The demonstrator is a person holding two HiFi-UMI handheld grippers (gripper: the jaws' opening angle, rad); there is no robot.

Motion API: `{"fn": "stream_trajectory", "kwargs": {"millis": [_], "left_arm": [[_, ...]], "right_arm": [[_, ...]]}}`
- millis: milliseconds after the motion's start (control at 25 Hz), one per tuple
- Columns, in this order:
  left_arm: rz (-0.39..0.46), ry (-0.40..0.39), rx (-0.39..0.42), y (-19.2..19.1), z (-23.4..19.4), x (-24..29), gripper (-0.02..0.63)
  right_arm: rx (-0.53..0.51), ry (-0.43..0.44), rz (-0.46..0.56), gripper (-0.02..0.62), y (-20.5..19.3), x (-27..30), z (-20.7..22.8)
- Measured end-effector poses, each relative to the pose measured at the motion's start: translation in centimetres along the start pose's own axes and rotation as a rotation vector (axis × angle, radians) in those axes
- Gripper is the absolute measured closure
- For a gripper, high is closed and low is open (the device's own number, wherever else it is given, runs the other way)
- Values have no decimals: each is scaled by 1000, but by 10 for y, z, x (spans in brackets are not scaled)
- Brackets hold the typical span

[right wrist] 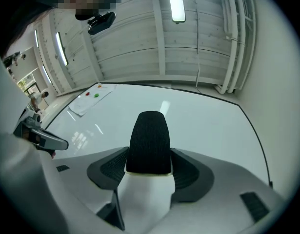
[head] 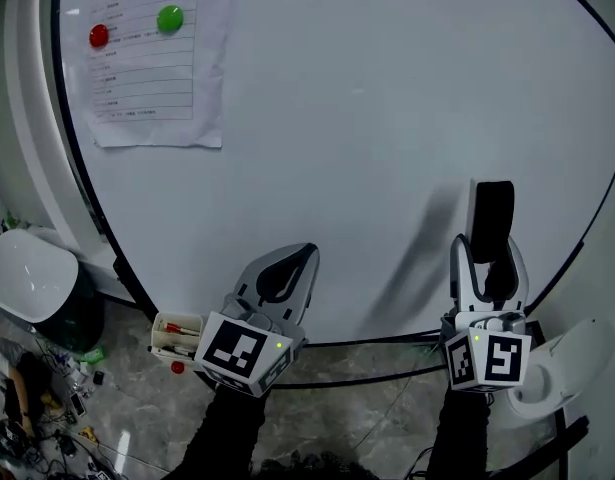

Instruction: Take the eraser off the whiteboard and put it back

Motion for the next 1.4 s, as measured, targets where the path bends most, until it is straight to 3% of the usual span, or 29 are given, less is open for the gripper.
{"fn": "stream_trajectory", "kwargs": {"millis": [400, 720, 1400], "left_arm": [[-4, -58, -25, -10, 24, 15, 600], [-7, -19, -22, -8, 58, 34, 600], [-10, 92, -42, -3, 230, 100, 600]], "right_arm": [[-41, -122, -77, 320, -21, -33, 43], [-20, -110, -79, 319, -27, -47, 85], [-18, -23, -108, 319, -46, -116, 264]]}}
Point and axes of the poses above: the fingertips, and each gripper's own axes: x forward along the fingers, z to its right, y out of its top, the point moved 1 cm from there along -x, backward along the fingers, and after that the axes turned 1 degree about y, right-handed, at the moved point
